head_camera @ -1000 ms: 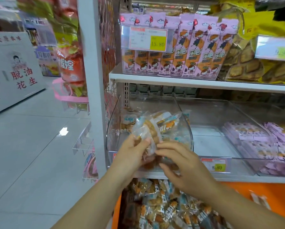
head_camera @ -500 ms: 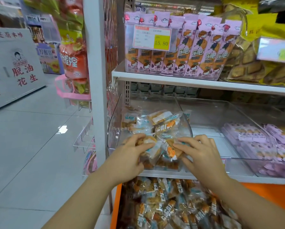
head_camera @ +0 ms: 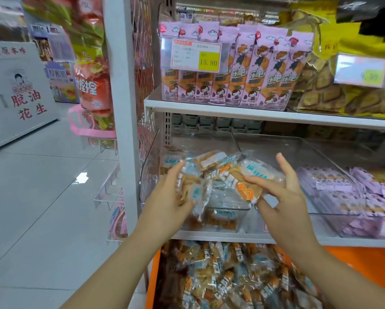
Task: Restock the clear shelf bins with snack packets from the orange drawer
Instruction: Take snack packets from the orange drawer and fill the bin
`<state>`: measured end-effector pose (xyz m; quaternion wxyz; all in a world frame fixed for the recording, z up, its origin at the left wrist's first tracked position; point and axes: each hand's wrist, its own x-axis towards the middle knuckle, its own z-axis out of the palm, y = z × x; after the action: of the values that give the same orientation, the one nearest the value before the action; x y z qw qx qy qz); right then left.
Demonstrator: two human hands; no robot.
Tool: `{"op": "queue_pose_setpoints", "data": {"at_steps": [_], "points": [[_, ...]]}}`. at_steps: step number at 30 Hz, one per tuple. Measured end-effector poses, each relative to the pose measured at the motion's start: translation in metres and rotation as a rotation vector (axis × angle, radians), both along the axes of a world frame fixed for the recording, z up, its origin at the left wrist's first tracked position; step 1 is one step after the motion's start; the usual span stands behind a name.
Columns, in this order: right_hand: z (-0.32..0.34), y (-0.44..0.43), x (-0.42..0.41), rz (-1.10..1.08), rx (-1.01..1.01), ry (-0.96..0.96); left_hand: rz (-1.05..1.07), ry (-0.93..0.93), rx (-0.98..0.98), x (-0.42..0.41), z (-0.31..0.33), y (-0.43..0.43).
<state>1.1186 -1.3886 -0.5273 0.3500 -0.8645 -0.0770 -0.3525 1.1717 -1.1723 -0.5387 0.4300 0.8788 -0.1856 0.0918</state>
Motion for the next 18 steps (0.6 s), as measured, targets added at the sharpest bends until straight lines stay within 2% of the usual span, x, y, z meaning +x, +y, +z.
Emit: {"op": "queue_pose_setpoints", "data": {"at_steps": [3, 6, 8, 11, 15, 18], "points": [[0.004, 0.027, -0.004, 0.047, 0.099, 0.017, 0.01, 0.154, -0.385, -0.003, 0.004, -0.004], [-0.005, 0.054, -0.001, 0.096, 0.052, -0.033, -0.008, 0.473, -0.818, -0.016, 0.009, -0.013], [-0.012, 0.06, 0.003, 0.092, 0.01, -0.009, -0.048, 0.638, -1.037, -0.022, 0.014, -0.013], [-0.012, 0.065, 0.003, 0.138, -0.067, 0.062, -0.124, 0.631, -1.074, -0.025, 0.014, -0.007], [-0.007, 0.074, -0.006, 0.24, -0.209, 0.201, -0.037, 0.547, -1.019, -0.024, 0.012, -0.004], [0.006, 0.07, -0.009, 0.305, -0.161, 0.269, 0.004, 0.475, -1.036, -0.02, 0.013, 0.0]]}}
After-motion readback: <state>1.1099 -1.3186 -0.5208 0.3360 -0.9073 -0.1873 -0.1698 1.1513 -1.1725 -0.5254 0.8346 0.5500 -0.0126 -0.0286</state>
